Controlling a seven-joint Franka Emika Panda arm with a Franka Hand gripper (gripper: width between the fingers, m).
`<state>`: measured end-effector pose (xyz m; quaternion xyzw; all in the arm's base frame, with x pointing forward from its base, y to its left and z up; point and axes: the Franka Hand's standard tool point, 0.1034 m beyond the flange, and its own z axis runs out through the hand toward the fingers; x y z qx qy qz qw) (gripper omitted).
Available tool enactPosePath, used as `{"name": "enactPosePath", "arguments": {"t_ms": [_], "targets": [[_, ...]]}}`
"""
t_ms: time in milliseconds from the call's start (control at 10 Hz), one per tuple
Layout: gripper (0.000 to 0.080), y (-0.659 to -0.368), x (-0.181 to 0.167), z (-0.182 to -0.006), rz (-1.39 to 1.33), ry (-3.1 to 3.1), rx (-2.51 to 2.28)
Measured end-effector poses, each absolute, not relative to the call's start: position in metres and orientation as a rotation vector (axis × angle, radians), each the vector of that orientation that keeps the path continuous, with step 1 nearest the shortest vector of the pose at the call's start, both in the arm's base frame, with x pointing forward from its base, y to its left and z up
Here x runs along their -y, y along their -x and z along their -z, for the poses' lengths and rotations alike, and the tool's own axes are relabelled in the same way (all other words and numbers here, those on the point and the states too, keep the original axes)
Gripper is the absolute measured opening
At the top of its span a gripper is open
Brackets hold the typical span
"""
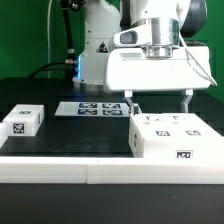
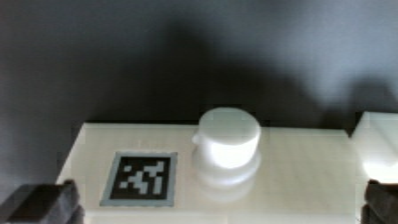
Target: Assemble cabinet
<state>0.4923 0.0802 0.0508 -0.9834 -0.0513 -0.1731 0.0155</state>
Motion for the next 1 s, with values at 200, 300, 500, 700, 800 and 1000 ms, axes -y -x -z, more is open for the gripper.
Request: {"name": "enactPosePath", "arguments": {"t_ms": [200,300,500,700,800,1000], "targets": [[0.0797,-0.488,-0.086,-0.045,0.538,3.058,0.166],[0.0797,-0.488,-0.086,-0.036,0.535,3.061,0.168],[0.0797,-0.49,-0.08,-0.018,0.532,3.071,0.174],[0.0797,-0.497,-0.08,-0.019,0.533,3.069,0.184],[0.0797,-0.496,-0.08,-0.018,0.533,3.069,0.186],[0.0797,-0.496,-0.08,-0.018,0.531,3.07,0.185]]}}
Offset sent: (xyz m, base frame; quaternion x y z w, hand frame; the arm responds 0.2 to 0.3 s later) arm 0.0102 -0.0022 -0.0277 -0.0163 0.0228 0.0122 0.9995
